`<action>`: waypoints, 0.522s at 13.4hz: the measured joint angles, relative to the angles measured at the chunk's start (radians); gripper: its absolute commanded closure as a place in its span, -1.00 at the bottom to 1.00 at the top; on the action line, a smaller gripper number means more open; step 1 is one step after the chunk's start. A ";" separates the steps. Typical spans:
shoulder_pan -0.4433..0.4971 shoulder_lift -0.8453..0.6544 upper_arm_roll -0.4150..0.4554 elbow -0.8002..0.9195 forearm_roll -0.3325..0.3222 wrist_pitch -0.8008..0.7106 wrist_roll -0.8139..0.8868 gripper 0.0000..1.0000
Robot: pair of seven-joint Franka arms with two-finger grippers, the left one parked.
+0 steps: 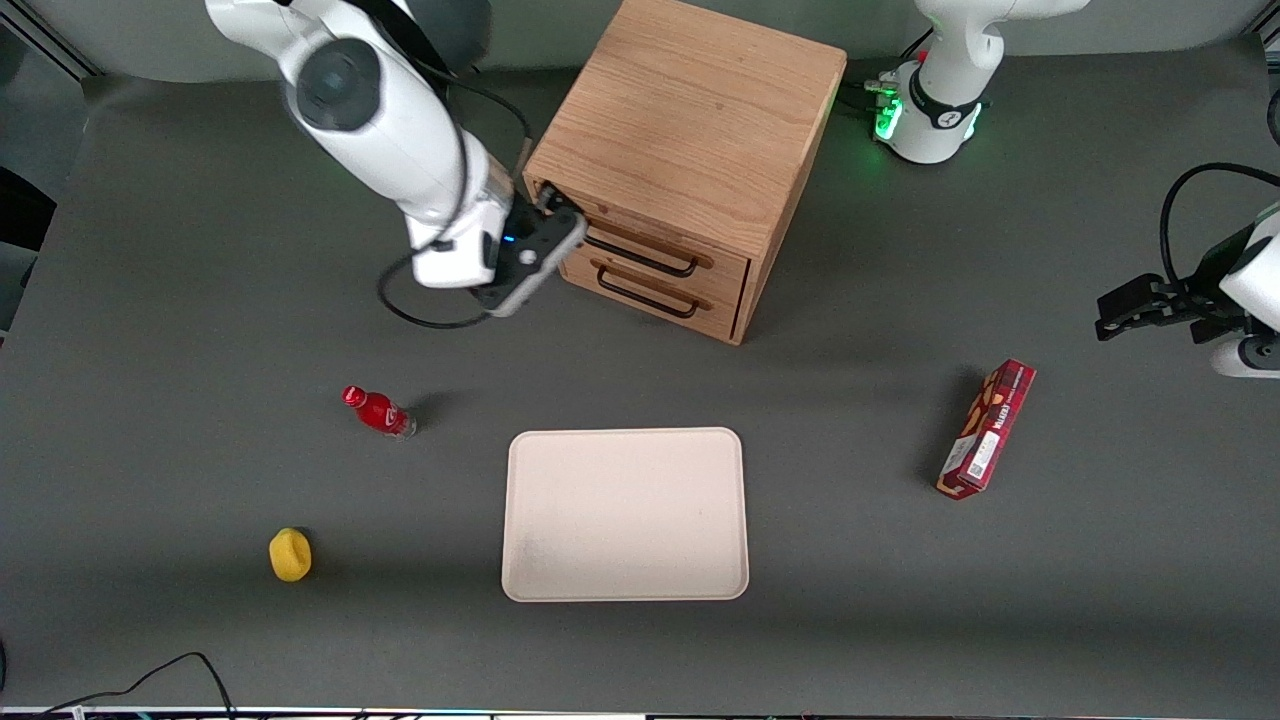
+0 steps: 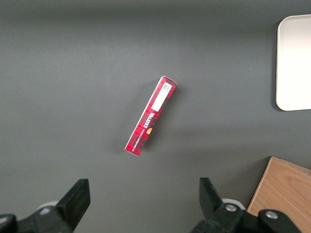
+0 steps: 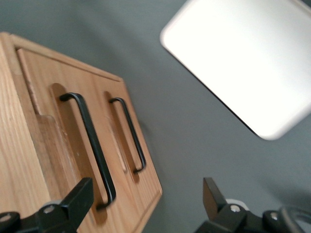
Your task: Open upper drawer
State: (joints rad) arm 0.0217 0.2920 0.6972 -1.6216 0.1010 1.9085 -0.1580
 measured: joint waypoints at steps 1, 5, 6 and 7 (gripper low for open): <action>0.009 0.036 0.009 0.000 0.000 0.014 -0.039 -1.00; 0.055 0.115 0.017 0.001 0.000 0.018 -0.082 -1.00; 0.065 0.123 0.018 0.001 0.000 0.018 -0.083 -1.00; 0.077 0.128 0.018 0.001 0.000 0.018 -0.083 -1.00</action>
State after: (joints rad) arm 0.0985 0.4202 0.7153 -1.6209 0.1009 1.9263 -0.2406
